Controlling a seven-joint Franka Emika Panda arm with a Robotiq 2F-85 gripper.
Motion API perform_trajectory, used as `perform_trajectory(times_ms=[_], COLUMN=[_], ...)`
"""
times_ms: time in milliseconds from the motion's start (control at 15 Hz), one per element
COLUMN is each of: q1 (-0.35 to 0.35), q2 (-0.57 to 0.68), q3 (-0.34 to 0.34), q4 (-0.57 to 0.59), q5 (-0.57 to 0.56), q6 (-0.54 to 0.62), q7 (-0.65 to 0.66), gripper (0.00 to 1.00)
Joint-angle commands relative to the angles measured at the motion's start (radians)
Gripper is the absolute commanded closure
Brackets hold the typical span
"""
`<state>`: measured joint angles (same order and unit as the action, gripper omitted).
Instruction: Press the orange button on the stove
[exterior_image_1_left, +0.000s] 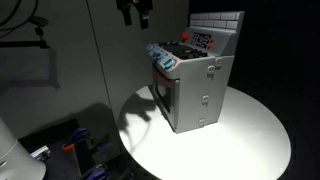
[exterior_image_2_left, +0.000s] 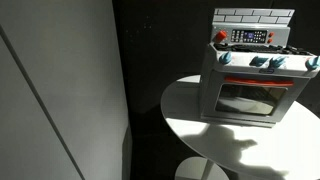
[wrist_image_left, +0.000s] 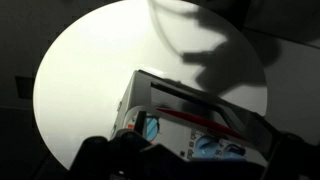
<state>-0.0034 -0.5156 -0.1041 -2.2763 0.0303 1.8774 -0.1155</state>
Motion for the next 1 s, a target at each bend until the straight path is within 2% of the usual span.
perform_trajectory(times_ms=[0,467,933], q1=[-0.011,-0.011,-0.009], q2=[0.001,0.005,0.103], q3=[0.008,0.01,0.034], q4=[0.003,0.007,0.071], q5=[0.005,0.005,0.012], q6=[-0.002,-0.002,0.033], q7=[-0.004,-0.002,0.056], gripper=[0.0,0.0,0.0])
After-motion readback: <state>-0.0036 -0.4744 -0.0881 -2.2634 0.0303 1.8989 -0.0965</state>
